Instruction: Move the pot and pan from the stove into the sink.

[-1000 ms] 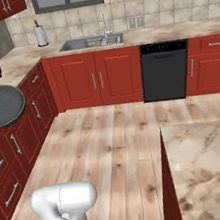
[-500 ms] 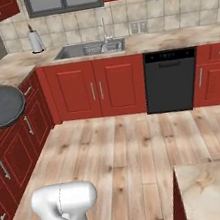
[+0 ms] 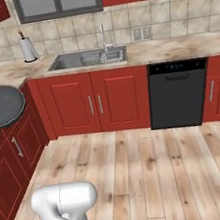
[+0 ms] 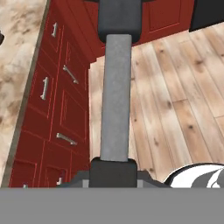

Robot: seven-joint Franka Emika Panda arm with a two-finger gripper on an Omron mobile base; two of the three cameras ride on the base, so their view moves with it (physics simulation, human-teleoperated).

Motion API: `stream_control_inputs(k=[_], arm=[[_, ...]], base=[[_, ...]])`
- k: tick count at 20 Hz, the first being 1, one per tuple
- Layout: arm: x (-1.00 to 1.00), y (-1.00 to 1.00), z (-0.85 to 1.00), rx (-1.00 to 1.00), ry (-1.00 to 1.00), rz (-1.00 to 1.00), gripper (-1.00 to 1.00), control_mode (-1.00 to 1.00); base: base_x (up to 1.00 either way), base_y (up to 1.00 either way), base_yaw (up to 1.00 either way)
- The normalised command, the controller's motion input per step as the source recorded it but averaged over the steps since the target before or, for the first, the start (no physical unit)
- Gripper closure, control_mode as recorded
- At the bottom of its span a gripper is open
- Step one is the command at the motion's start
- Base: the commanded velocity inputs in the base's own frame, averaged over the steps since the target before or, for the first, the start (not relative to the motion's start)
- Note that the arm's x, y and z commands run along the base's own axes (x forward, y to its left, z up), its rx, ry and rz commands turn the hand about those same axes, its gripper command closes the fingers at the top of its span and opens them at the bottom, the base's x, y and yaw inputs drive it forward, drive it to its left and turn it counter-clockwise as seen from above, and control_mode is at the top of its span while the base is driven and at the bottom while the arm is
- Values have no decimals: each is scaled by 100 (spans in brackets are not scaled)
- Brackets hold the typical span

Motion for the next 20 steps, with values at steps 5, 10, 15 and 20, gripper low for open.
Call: stream_control_inputs(k=[5,10,15,20], arm=[[0,0,0,0,0,0,100,100],[0,0,0,0,0,0,100,100],[0,0,0,0,0,0,100,100],[0,0,0,0,0,0,100,100]], base=[[94,38,0],[95,36,0],[93,34,0],[91,33,0]])
